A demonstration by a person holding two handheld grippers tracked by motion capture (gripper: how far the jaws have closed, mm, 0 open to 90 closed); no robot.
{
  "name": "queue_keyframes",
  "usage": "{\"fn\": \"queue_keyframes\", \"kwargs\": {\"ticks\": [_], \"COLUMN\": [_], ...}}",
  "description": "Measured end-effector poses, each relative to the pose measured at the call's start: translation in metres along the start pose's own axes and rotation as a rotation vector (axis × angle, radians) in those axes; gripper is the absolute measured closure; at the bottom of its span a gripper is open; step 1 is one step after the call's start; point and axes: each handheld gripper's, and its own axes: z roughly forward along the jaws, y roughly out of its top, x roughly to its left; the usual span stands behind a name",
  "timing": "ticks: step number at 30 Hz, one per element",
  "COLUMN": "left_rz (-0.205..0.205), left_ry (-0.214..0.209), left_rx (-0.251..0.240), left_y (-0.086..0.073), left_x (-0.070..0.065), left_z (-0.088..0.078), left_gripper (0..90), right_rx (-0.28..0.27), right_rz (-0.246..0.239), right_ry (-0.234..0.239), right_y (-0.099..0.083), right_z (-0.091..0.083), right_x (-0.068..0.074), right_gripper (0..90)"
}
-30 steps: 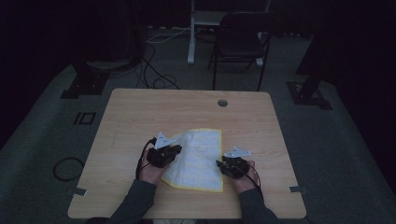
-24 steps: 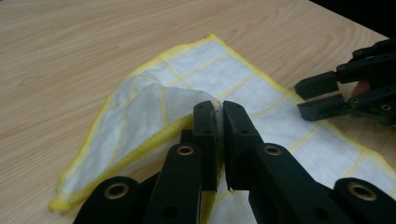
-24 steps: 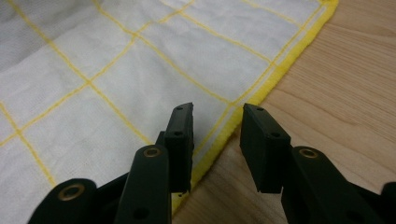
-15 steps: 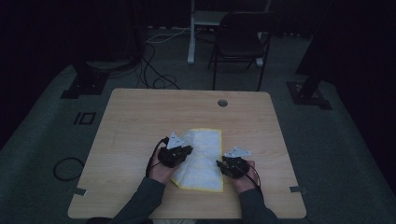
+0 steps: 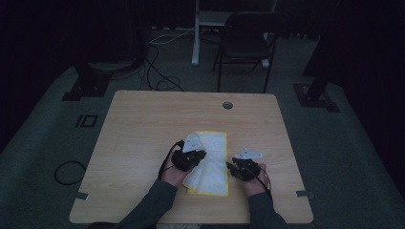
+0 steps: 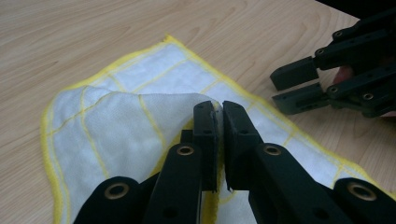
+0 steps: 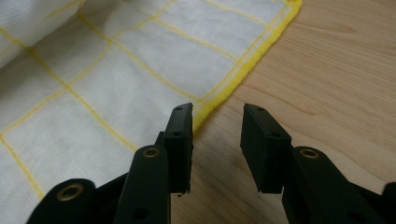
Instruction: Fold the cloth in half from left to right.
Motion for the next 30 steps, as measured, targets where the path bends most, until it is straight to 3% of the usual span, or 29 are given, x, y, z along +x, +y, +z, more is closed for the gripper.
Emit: {"fn": "queue_keyframes", "kwargs": {"ticks": [5,14,24,27,30], "left_rz": [0.012,0.023,0.011,0.008,0.001], "left_ry": [-0.007,-0.029,-0.056,-0.067,-0.077], "left_rx": [0.006,0.031,0.085,0.085,0.071], "left_y": [0.005,0.01,0.002,-0.001,0.0], "left_x": [-0.004,-0.012,-0.016,-0.015,-0.014], "left_z": [0.005,0.02,0.046,0.049,0.045], "left_gripper": [85.6,85.6,84.8,80.5,67.9], "right_rx": [0.025,0.024,0.024,0.024,0.024], "right_rz": [-0.032,-0.021,-0.019,-0.018,-0.018], "right_ry": [-0.019,-0.01,-0.011,-0.01,-0.01], "right_y": [-0.001,-0.001,-0.001,-0.001,-0.001], "right_z": [0.005,0.005,0.005,0.005,0.005], "right_x": [0.004,0.003,0.003,0.003,0.003], "right_gripper": [67.3,67.4,67.2,67.1,66.6]}}
